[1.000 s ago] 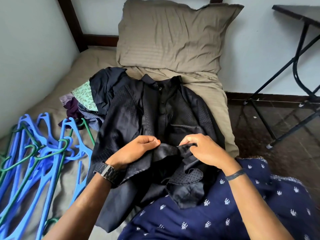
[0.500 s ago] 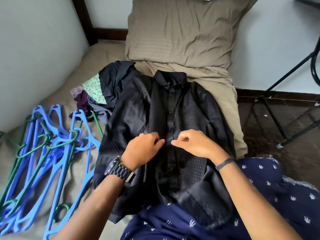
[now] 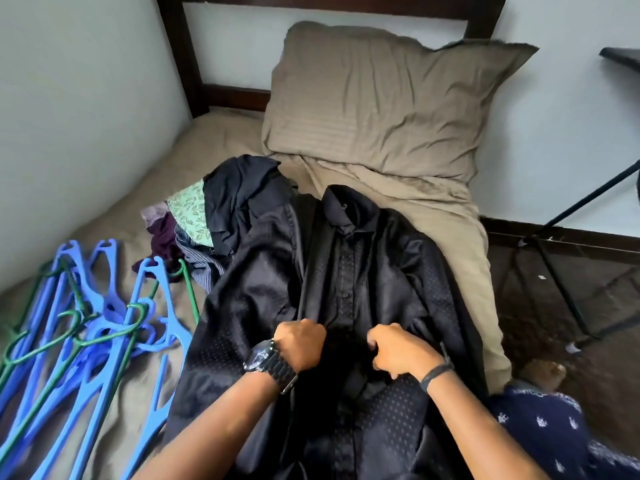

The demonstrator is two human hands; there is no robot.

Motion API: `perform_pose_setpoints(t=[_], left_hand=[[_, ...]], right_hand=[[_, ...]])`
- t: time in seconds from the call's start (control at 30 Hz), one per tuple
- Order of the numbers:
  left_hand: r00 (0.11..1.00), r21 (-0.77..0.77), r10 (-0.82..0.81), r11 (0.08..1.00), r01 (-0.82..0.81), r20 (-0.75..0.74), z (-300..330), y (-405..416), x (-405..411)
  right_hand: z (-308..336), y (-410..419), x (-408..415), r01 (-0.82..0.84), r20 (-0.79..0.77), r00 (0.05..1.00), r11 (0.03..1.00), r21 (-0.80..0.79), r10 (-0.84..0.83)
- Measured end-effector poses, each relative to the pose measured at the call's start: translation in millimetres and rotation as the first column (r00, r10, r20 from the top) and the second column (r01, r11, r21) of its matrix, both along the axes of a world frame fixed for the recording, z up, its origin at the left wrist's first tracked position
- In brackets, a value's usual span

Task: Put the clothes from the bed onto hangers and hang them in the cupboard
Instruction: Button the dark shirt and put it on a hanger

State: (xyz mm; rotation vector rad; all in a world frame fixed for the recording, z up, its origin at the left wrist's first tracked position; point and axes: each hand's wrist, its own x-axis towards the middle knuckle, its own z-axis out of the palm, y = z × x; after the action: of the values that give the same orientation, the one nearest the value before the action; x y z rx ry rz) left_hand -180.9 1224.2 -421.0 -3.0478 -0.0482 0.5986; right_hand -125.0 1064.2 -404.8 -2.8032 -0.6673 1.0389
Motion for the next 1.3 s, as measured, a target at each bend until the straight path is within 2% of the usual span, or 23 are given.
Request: perform_pose_setpoints(t=[0.07, 0.13, 0.2, 0.27, 0.33, 0.4, 0.47, 0.53, 0.6, 0.63, 0.7, 0.8, 0.83, 0.9, 1.03, 1.1, 1.17, 1.23, 1.3], left_hand=[[0.999, -0.098, 0.029, 0.995, -0.033, -0.042, -9, 5, 0], [0.995, -0.287, 0.074, 0.954, -0.090, -0.064, -13, 17, 0], [0.986, -0.498, 0.168, 0.856, -0.137, 0.017, -9, 36, -4], [0.938, -0.609, 0.303, 0.781, -0.142, 0.169, -3, 57, -13], [0.859, -0.626, 0.423, 0.762, -0.165, 0.288, 0, 84, -30], [0.764, -0.600, 0.516, 0.770, -0.217, 0.386, 0, 114, -49], [0.656, -0.517, 0.598, 0.781, -0.349, 0.461, -7, 142, -68], [0.560, -0.421, 0.657, 0.754, -0.505, 0.505, -16, 165, -87], [0.486, -0.379, 0.738, 0.664, -0.644, 0.468, -20, 176, -103], [0.466, -0.350, 0.791, 0.599, -0.720, 0.397, -21, 180, -111], [0.485, -0.265, 0.826, 0.555, -0.789, 0.287, -30, 185, -121], [0.630, -0.189, 0.713, 0.695, -0.694, 0.308, -43, 193, -126], [0.649, -0.204, 0.686, 0.723, -0.661, 0.328, -49, 197, -126], [0.629, -0.242, 0.681, 0.727, -0.642, 0.375, -47, 197, -127], [0.554, -0.339, 0.677, 0.729, -0.595, 0.484, -42, 196, -127], [0.485, -0.415, 0.719, 0.689, -0.595, 0.498, -44, 198, -129], [0.413, -0.519, 0.789, 0.611, -0.597, 0.454, -43, 201, -131], [0.403, -0.572, 0.821, 0.570, -0.589, 0.404, -42, 206, -135], [0.381, -0.587, 0.821, 0.570, -0.574, 0.424, -40, 208, -138]], right_hand=[[5, 5, 4, -0.006, -0.051, 0.999, 1.000, -0.030, 0.005], [12, 12, 7, 0.000, -0.001, 1.000, 1.000, 0.002, 0.000], [19, 26, 11, -0.003, 0.091, 0.996, 0.992, 0.123, -0.008], [27, 47, 12, -0.016, 0.085, 0.996, 0.957, 0.289, -0.009], [32, 78, 7, 0.017, -0.041, 0.999, 0.881, 0.473, 0.003], [33, 114, -4, 0.070, -0.183, 0.982, 0.805, 0.589, 0.048], [26, 148, -17, 0.081, -0.246, 0.964, 0.780, 0.620, 0.095], [13, 179, -29, 0.060, -0.239, 0.964, 0.785, 0.617, 0.114], [-1, 202, -39, 0.030, -0.202, 0.972, 0.795, 0.605, 0.117], [-6, 214, -45, 0.018, -0.207, 0.969, 0.799, 0.600, 0.133], [-15, 232, -55, 0.001, -0.227, 0.960, 0.811, 0.585, 0.162], [-27, 248, -67, -0.056, -0.164, 0.971, 0.835, 0.547, 0.173], [-28, 252, -69, -0.087, -0.121, 0.976, 0.839, 0.537, 0.180], [-29, 257, -69, -0.142, -0.077, 0.975, 0.856, 0.498, 0.207], [-26, 260, -62, -0.169, -0.107, 0.964, 0.872, 0.460, 0.244], [-20, 259, -61, -0.088, -0.197, 0.958, 0.867, 0.490, 0.208], [-12, 258, -60, 0.079, -0.360, 0.922, 0.840, 0.537, 0.143], [-3, 259, -61, 0.220, -0.498, 0.860, 0.799, 0.559, 0.112], [7, 259, -63, 0.242, -0.516, 0.847, 0.773, 0.587, 0.127]])
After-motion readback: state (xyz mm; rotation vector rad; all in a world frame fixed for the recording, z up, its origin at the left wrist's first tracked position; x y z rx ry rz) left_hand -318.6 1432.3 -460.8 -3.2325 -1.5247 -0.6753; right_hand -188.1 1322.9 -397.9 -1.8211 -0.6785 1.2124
